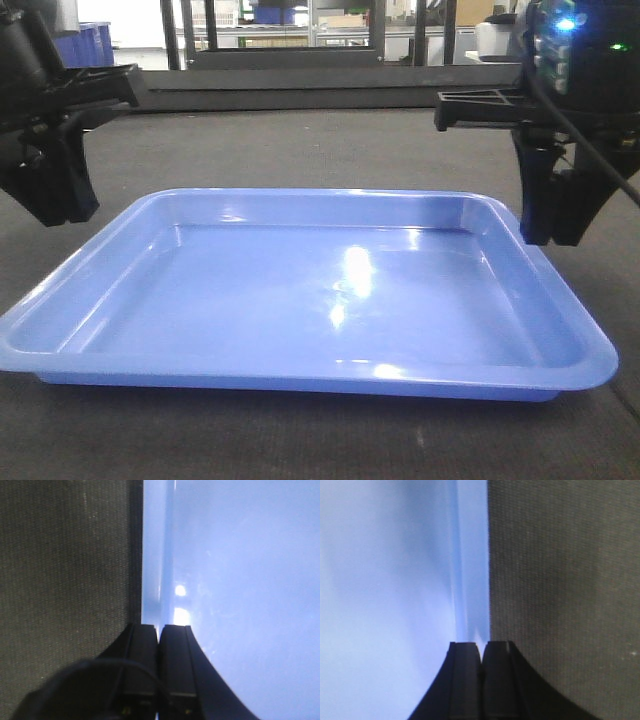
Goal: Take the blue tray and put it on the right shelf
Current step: 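Position left and right grippers open over opposite tray rims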
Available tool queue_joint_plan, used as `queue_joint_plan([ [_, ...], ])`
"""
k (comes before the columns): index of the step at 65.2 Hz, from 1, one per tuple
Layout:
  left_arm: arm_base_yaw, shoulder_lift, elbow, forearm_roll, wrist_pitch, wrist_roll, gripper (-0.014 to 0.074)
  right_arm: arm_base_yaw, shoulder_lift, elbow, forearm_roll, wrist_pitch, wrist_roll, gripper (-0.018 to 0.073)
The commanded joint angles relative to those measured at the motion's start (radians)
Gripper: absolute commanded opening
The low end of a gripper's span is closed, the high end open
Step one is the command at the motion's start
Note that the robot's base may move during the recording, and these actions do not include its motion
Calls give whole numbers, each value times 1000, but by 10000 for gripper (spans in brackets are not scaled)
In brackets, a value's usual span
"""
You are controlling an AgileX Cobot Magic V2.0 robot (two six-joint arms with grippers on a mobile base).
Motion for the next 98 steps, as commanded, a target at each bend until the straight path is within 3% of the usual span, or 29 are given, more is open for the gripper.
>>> queue_joint_plan([
  [1,-5,-25,-35,-11,-30,-11,-22,0,-32,-33,-2,-13,-1,60],
  [12,-5,-15,-42,33,-38,-11,167,0,-31,-33,-2,-39,2,106],
  [19,-5,-15,-42,35,-32,-11,274,0,-31,-31,-5,-49,2,278],
  [25,-5,-12,-42,35,-32,-11,288,0,-31,-31,-5,-51,2,437],
  [29,-5,-1,-42,33,-32,-11,287,0,-31,-31,-5,-52,2,486],
  [40,-5,52,-42,26,-9,-11,287,0,-19,-31,-1,-48,3,488],
  [63,-5,104,-47,26,-99,-11,287,0,56,-29,21,-88,15,488],
  [80,-9,143,-123,26,-59,-11,287,3,67,8,21,-97,42,488],
  [98,-9,145,-126,76,16,-1,287,5,67,8,21,-109,42,488],
])
